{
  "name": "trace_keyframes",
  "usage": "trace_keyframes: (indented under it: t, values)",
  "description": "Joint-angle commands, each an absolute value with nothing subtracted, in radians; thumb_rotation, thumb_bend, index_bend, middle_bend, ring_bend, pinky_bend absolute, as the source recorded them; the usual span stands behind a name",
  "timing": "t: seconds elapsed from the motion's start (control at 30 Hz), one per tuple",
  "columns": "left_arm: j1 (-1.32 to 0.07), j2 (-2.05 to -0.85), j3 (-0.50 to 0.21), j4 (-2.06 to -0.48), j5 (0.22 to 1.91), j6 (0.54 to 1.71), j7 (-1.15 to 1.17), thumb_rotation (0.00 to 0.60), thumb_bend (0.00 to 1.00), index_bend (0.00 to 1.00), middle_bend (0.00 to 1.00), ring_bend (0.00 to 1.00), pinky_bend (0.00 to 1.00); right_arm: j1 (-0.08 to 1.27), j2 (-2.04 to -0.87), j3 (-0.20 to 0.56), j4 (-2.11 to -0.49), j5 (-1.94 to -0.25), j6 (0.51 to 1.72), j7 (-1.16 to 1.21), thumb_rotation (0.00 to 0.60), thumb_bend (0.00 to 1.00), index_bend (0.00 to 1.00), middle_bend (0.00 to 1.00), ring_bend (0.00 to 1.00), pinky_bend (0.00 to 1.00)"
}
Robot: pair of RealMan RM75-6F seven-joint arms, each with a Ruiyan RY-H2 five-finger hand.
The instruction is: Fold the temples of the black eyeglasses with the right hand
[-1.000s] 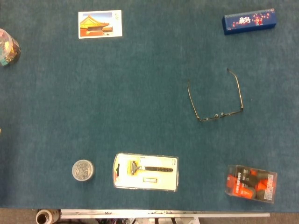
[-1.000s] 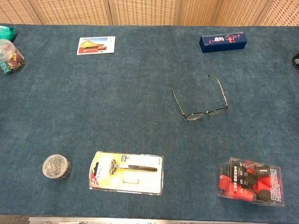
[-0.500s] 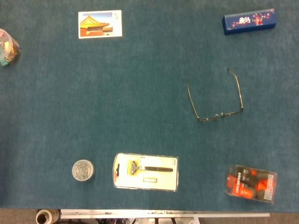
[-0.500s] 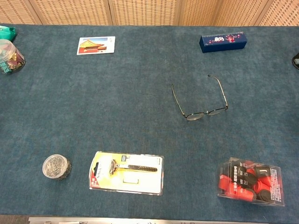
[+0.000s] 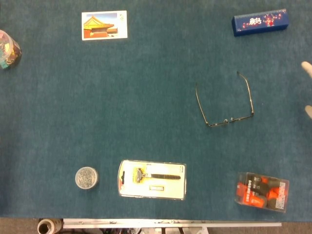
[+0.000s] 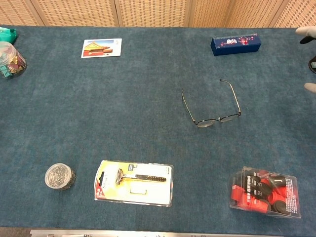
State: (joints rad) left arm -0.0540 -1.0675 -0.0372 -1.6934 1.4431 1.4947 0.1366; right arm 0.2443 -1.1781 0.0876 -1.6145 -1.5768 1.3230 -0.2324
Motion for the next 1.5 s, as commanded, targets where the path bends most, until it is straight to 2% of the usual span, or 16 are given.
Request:
trace_keyframes:
  t: [0.03,0.27,0.6,0.97,1.5]
  values:
    - [-0.053,-1.065,-0.038,-1.694,1.442,1.496,0.132,0.6,0.03,0.43,0.46,0.38,0.5,0.288,-1.198,0.106,-1.614,-1.543,1.263,-0.293,0.6,0.18,0.12,0.25,0.19,0.44]
    - [-0.047,-1.056,-0.041,-1.697,1.44,1.504,0.118,0.6,0.03,0.43,0.46,0.38,0.5,0.357,-1.271,0.115,-1.569,-1.524,1.189,-0.374,0.6,0.18,0.12,0.25,0.19,0.44]
    - [-0.039,-1.041,-0.045,-1.7,1.438,1.515,0.09,0.6,0.03,0.43,0.46,0.38,0.5,0.425,-1.392,0.105,-1.483,-1.512,1.124,-0.373,0.6,0.17,0.12,0.25,0.19,0.42]
    - [-0.031,-1.03,-0.044,-1.704,1.447,1.525,0.07,0.6,0.03,0.43,0.46,0.38,0.5,0.454,-1.484,0.073,-1.401,-1.529,1.113,-0.334,0.6,0.15,0.12,0.24,0.19,0.42]
    - [-0.023,-1.023,-0.048,-1.706,1.446,1.535,0.057,0.6,0.03,0.43,0.46,0.38,0.5,0.48,-1.545,0.049,-1.334,-1.537,1.104,-0.297,0.6,0.11,0.12,0.24,0.19,0.42]
